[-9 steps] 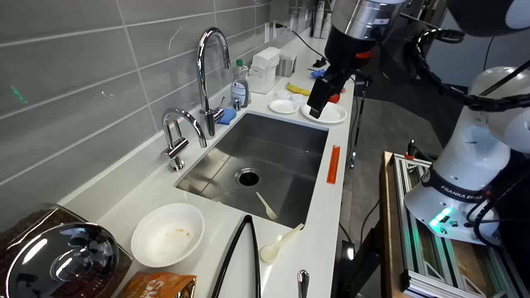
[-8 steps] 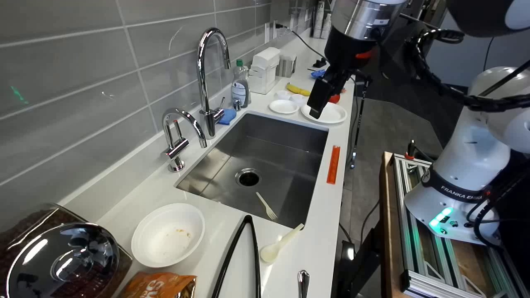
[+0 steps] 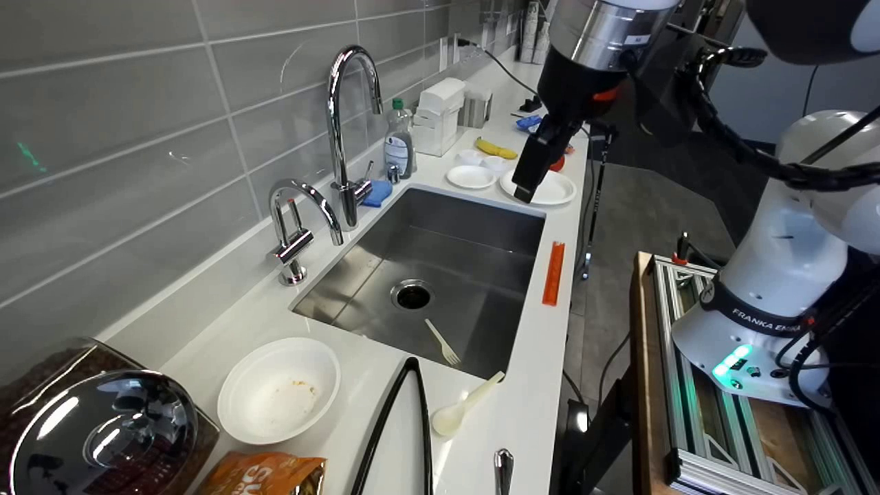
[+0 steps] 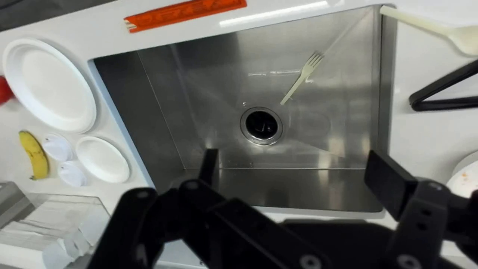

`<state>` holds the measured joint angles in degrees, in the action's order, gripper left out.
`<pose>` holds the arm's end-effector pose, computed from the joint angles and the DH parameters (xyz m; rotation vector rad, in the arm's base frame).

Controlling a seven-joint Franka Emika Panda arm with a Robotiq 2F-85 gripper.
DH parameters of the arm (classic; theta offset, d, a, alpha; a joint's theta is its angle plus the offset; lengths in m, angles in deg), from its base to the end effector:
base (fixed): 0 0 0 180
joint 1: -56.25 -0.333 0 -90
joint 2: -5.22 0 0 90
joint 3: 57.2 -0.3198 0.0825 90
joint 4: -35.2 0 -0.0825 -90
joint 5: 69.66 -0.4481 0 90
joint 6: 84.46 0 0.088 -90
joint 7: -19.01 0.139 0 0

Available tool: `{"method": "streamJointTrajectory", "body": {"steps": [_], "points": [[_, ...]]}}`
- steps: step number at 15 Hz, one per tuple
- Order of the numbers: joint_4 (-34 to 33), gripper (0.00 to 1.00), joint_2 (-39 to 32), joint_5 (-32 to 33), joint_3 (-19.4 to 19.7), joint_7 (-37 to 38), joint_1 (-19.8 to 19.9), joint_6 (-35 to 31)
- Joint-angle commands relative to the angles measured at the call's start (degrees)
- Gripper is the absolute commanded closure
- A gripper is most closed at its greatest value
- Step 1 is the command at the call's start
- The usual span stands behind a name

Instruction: Pick up the cooking object from the counter and pick up some of the contents from the bowl and pour them in the other bowl

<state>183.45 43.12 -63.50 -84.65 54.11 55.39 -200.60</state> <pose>0.3854 0.1772 0.4043 2.7986 -0.2195 0.3124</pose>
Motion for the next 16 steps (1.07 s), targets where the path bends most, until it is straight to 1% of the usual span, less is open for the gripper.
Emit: {"method": "streamJointTrajectory", "body": {"steps": [1,3,5,7,8,9,11,13,15,16], "points": [[-3.25,0.0,-10.08,0.88,-2.69,-0.8,-4.93,-5.75],[-4.52,0.0,-15.47,1.94,-4.74,-0.83,-7.04,-10.75],[-5.49,0.0,-20.74,3.81,-5.92,-2.33,-8.35,-15.6],[-6.77,0.0,-25.24,6.05,-5.75,-5.39,-9.38,-18.89],[-7.73,0.0,-27.31,7.03,-5.09,-7.77,-9.85,-19.28],[-4.75,0.0,-21.87,5.4,-4.47,-4.19,-10.75,-17.89],[-5.47,0.0,-23.85,5.52,-3.48,-4.58,-11.28,-18.16],[-5.46,0.0,-23.42,5.52,-3.17,-4.59,-11.4,-18.16],[-4.93,0.0,-23.62,5.47,-2.45,-12.25,-13.58,-21.8],[-4.63,0.0,-23.71,4.5,-1.78,-14.89,-14.76,-23.26]]}}
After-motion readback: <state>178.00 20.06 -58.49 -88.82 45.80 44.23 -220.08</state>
